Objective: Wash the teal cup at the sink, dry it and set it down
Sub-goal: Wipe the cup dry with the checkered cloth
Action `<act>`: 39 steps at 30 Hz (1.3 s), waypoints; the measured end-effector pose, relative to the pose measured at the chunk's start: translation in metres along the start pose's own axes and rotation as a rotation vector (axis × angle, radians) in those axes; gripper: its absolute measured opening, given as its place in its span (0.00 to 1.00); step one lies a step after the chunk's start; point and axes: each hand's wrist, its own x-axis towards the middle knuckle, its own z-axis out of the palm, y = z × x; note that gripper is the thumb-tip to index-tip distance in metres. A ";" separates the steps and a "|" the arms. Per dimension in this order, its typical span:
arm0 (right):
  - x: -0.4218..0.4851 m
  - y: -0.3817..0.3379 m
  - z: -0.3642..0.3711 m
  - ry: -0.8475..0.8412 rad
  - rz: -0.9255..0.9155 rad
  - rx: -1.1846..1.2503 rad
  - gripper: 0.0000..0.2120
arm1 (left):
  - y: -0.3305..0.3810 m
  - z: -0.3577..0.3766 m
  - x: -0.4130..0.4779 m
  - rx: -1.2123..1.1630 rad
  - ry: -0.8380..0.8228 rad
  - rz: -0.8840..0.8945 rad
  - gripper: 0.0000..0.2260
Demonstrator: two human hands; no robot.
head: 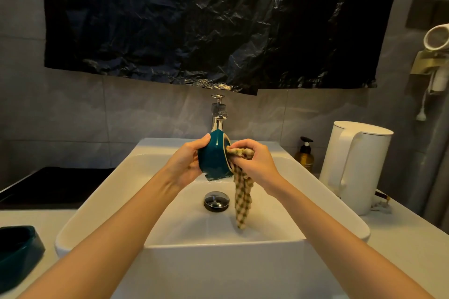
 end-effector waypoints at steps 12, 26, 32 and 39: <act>0.006 -0.002 0.000 0.050 -0.031 0.186 0.06 | -0.004 -0.001 0.002 0.014 -0.053 -0.059 0.09; -0.003 0.004 0.000 -0.171 0.170 -0.096 0.07 | -0.004 -0.007 0.006 0.071 0.011 0.000 0.08; -0.002 -0.001 -0.002 -0.198 0.123 0.186 0.06 | -0.004 -0.010 0.009 0.064 -0.001 -0.004 0.09; 0.008 0.002 0.000 0.080 0.084 0.223 0.07 | -0.010 -0.005 0.007 0.061 -0.095 -0.072 0.09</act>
